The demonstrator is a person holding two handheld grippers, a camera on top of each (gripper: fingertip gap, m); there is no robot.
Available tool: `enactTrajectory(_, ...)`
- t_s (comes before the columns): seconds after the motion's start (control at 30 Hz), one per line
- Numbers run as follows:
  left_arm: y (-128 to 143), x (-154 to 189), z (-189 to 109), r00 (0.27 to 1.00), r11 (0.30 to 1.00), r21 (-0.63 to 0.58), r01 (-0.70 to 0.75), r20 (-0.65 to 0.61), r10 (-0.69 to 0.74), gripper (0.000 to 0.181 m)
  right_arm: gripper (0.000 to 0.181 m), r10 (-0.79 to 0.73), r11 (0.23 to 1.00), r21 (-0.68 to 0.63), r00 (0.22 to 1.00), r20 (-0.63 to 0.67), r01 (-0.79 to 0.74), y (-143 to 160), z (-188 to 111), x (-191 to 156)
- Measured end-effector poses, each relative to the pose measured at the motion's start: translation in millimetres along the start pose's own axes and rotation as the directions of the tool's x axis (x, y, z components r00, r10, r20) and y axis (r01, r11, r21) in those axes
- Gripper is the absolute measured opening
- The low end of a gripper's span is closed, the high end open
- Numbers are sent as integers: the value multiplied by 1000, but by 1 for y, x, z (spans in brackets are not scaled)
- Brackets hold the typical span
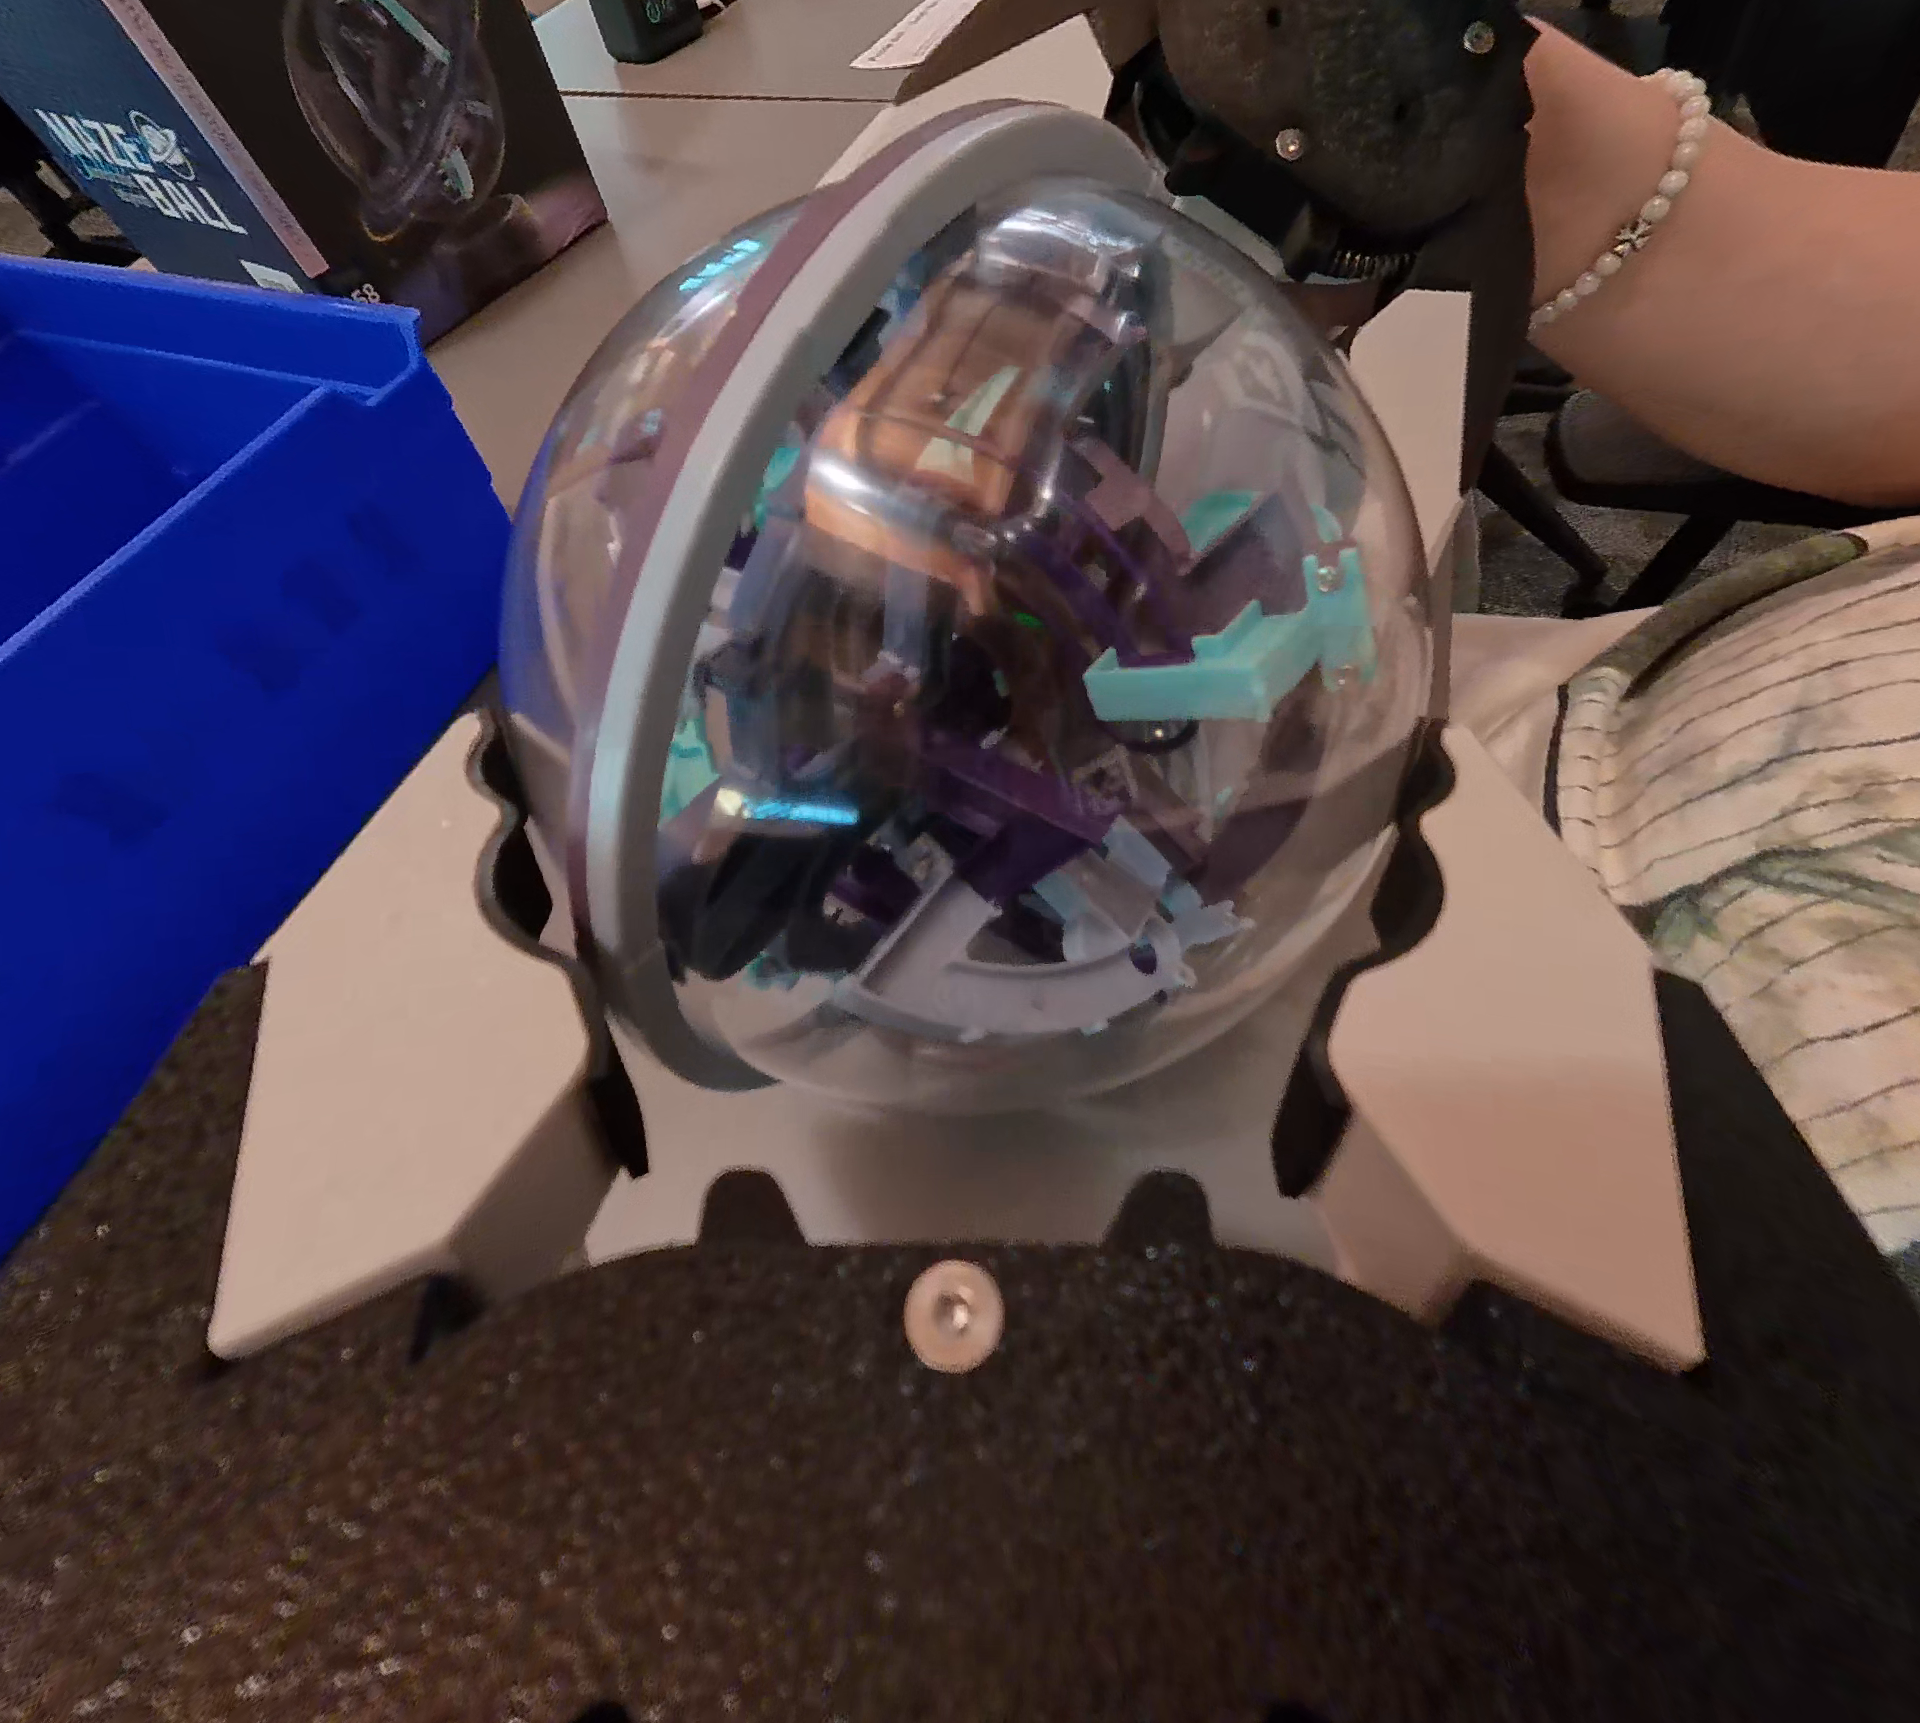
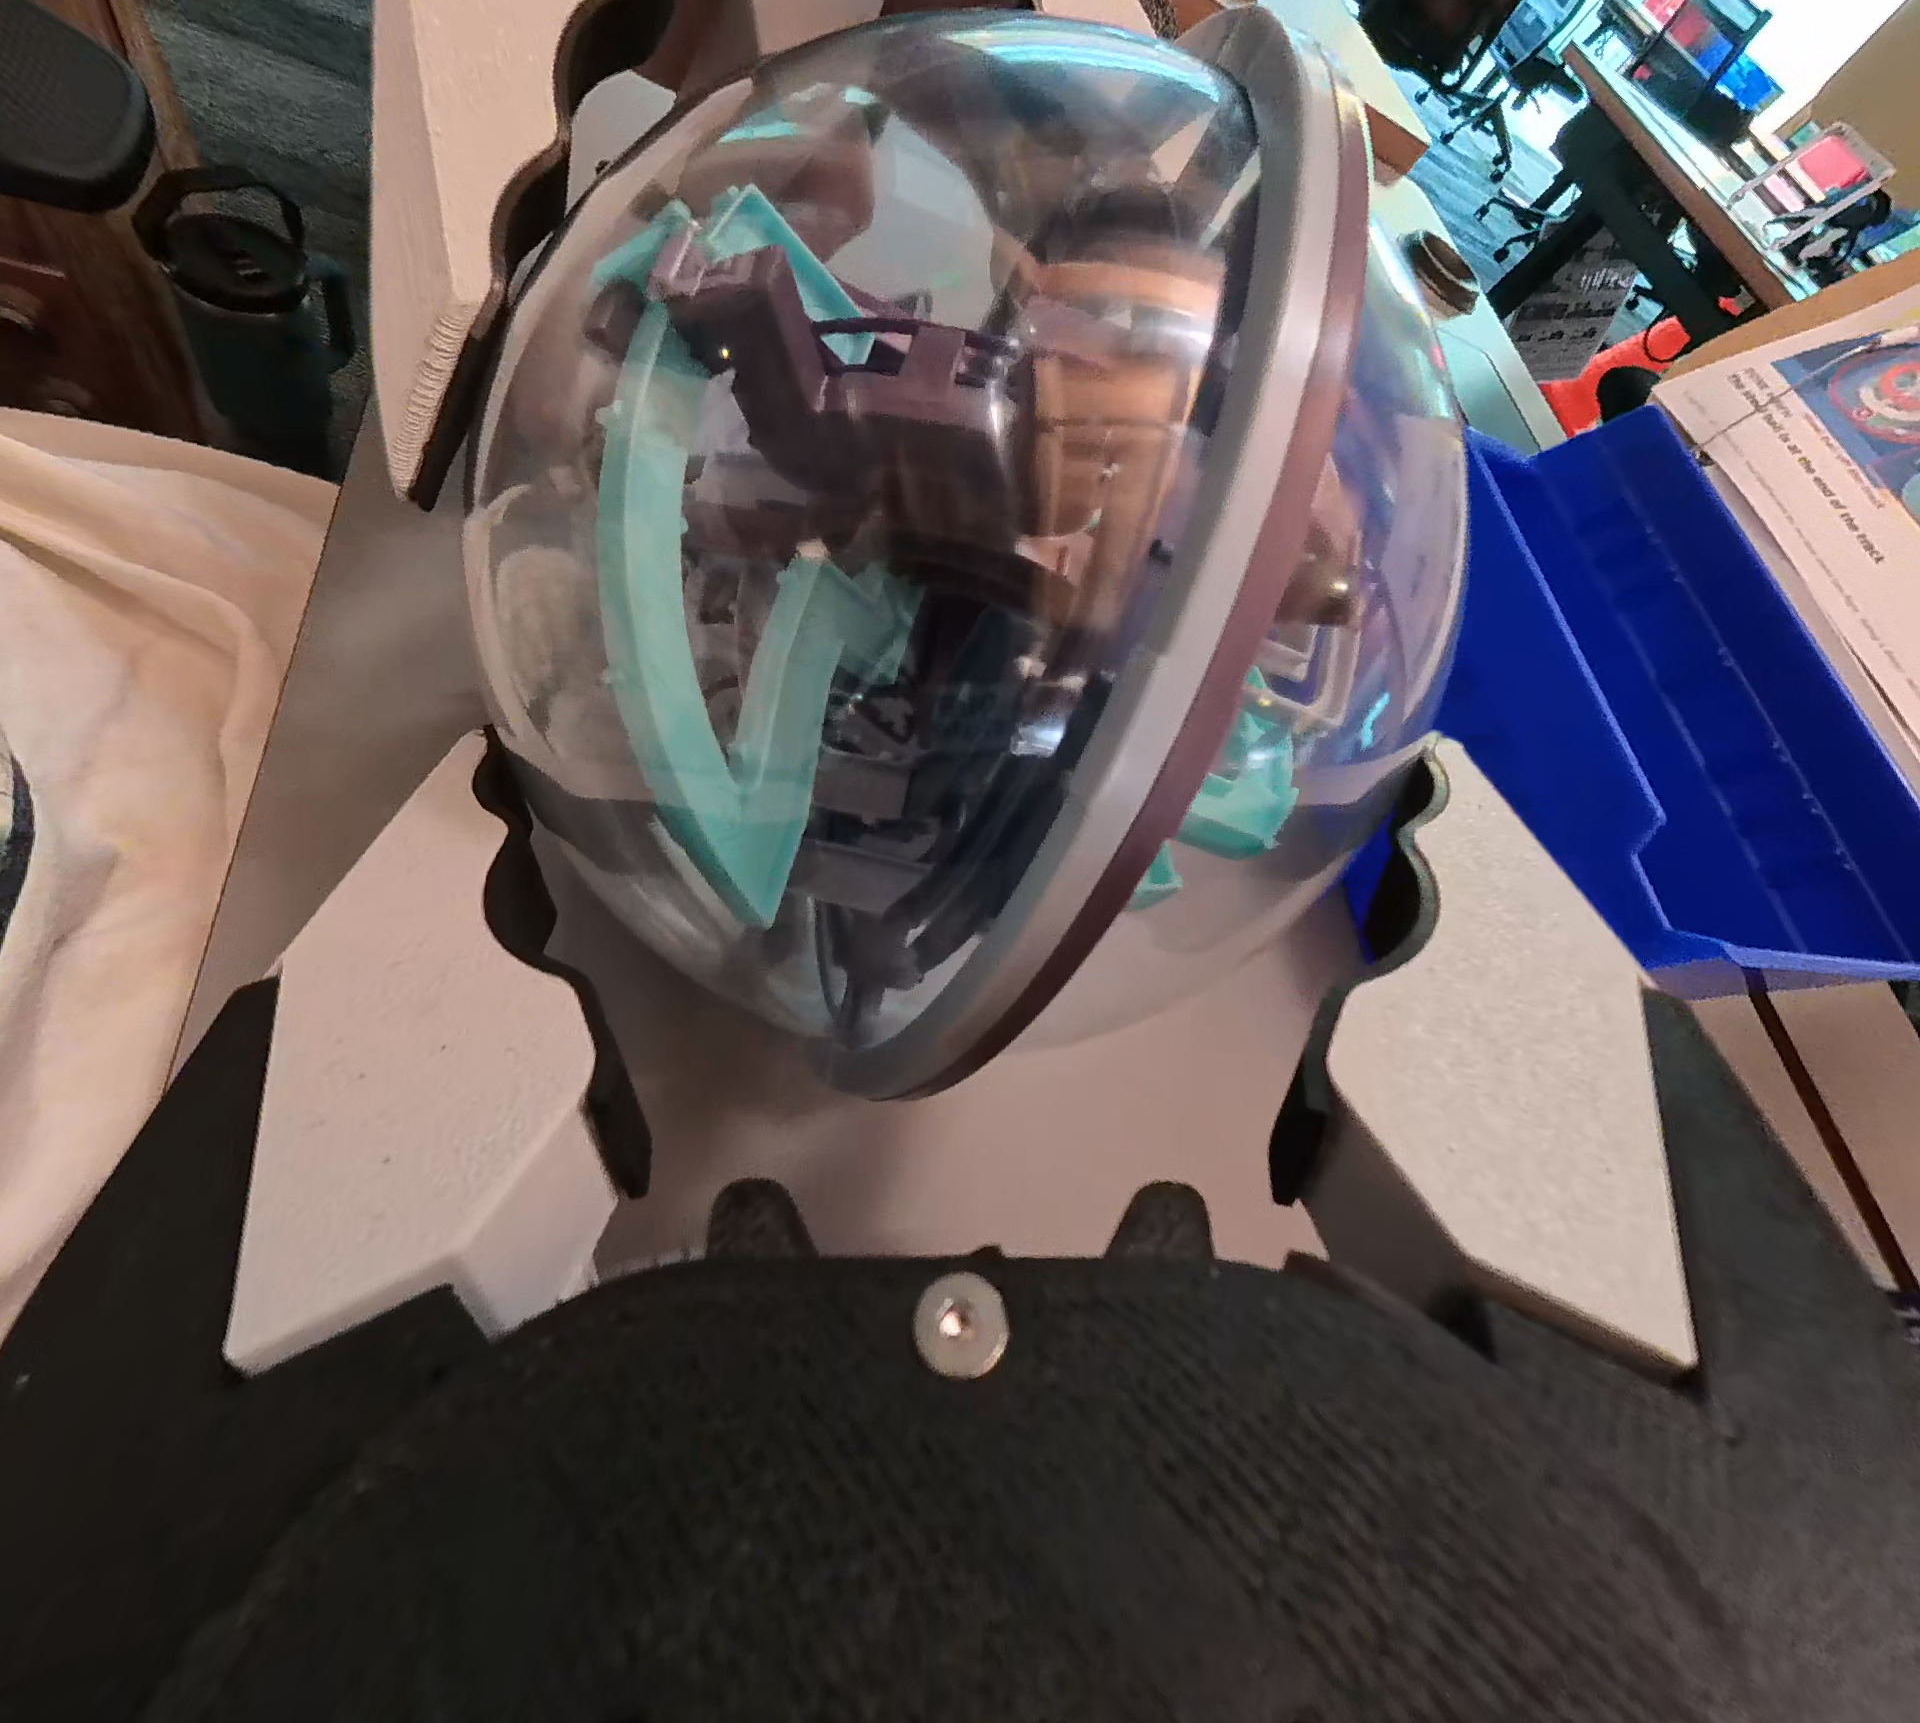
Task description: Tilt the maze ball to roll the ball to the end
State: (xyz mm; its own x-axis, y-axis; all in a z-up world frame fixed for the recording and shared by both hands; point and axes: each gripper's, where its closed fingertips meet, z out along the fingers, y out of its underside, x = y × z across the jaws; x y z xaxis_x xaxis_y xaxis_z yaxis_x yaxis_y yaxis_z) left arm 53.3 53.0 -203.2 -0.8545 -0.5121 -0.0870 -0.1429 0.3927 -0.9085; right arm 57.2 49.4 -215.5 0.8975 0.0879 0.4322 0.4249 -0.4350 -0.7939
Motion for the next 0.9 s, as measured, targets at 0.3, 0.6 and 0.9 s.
enactTrajectory(0.3, -1, -6, -2, 998, 999, -3, -42, 41, 42, 157, 157, -15, 999, 49, 1000, -24, 17, 0, 7, 4)
enactTrajectory(0.6, -2, -6, -2, 998, 999, 7, -36, 44, 36, 157, 157, -6, 999, 50, 1000, -19, 7, 1, 7, 4)
enactTrajectory(0.9, -2, -6, -2, 998, 999, 6, -40, 45, 40, 157, 157, -10, 997, 75, 1000, -20, 12, 0, 7, 4)
